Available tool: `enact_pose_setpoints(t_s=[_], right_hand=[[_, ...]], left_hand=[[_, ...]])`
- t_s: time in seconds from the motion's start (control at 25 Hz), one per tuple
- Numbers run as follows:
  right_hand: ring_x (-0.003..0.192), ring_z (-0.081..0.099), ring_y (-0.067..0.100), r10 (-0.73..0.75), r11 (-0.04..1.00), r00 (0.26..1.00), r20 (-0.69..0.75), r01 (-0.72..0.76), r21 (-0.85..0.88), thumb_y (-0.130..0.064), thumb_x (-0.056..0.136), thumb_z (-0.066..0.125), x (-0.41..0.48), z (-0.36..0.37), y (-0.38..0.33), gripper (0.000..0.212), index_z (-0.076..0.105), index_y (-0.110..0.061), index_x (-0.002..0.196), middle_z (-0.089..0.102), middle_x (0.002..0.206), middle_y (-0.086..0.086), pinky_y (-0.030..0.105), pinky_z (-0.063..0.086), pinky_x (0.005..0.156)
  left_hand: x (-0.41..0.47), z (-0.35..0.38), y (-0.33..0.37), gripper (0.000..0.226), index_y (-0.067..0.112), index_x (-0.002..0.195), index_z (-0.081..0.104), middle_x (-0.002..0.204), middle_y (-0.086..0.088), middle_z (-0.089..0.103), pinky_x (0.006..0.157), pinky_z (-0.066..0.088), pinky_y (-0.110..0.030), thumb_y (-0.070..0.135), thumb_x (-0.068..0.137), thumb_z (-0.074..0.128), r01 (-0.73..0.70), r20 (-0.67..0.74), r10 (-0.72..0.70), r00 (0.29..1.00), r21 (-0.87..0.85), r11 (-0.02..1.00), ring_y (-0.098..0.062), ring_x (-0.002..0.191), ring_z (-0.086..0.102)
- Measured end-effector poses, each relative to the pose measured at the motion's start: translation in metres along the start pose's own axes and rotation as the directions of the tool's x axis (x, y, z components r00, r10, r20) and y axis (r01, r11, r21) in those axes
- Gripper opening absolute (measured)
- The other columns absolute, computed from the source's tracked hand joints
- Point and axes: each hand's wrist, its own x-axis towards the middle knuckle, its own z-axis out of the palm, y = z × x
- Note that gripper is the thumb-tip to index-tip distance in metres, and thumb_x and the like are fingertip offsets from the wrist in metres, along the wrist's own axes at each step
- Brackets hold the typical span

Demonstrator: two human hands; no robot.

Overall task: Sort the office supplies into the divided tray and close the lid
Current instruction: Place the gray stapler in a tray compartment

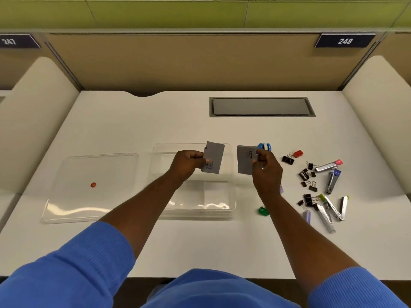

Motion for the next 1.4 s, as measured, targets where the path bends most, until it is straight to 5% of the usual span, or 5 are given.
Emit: enact_pose_setpoints(t_s=[0.2,0.52,0.68,1.2,1.4], right_hand=[[0.096,0.066,0.009,0.021,0.999,0.999,0.049,-0.022,0.025,-0.005,0.091,0.065,-0.02,0.054,-0.031,0.027,0.066,-0.017,0.115,0.072,0.106,-0.001,0.003,0.048,0.073],[0.086,0.066,0.002,0.066,0.995,0.987,0.15,-0.076,0.066,-0.004,0.086,0.068,-0.048,0.143,-0.07,0.023,0.068,-0.017,0.105,0.071,0.097,-0.004,0.004,0.048,0.065],[0.079,0.065,0.006,0.096,0.995,0.959,0.265,-0.098,-0.007,-0.008,0.083,0.066,-0.051,0.183,-0.091,0.019,0.068,-0.019,0.098,0.07,0.088,-0.007,0.005,0.046,0.056],[0.084,0.06,0.019,0.205,0.911,0.906,0.369,-0.038,-0.412,-0.009,0.08,0.06,-0.05,0.247,-0.092,0.024,0.065,-0.019,0.101,0.07,0.101,0.003,0.012,0.032,0.053],[0.086,0.071,0.014,0.132,0.991,0.92,0.37,-0.122,-0.05,-0.033,0.095,0.064,-0.056,0.249,-0.102,0.027,0.065,-0.016,0.116,0.074,0.102,0.004,0.027,0.058,0.071]], left_hand=[[-0.009,-0.073,-0.019,0.018,0.018,0.088,0.076,0.075,0.01,0.076,0.057,0.045,-0.005,0.003,0.079,0.076,0.034,-0.068,-0.037,0.997,-0.055,0.998,0.001,0.068,0.069],[-0.011,-0.156,-0.033,0.02,0.004,0.105,0.072,0.087,-0.005,0.074,0.054,0.047,-0.011,0.004,0.085,0.073,0.04,-0.155,-0.06,0.986,-0.132,0.99,-0.001,0.062,0.069],[-0.005,-0.182,-0.039,0.023,0.009,0.107,0.073,0.095,-0.008,0.075,0.07,0.047,-0.027,0.011,0.085,0.075,0.078,-0.181,-0.103,0.978,-0.142,0.987,-0.011,0.075,0.07],[0.007,-0.208,-0.058,0.015,0.014,0.1,0.074,0.088,-0.003,0.076,0.069,0.045,-0.027,0.016,0.085,0.075,0.128,-0.138,-0.153,0.979,-0.177,0.976,-0.007,0.069,0.071],[0.016,-0.2,-0.054,0.016,0.017,0.101,0.075,0.086,0.001,0.077,0.07,0.048,-0.027,0.02,0.085,0.076,0.101,-0.104,-0.117,0.988,-0.155,0.983,-0.005,0.069,0.072]])
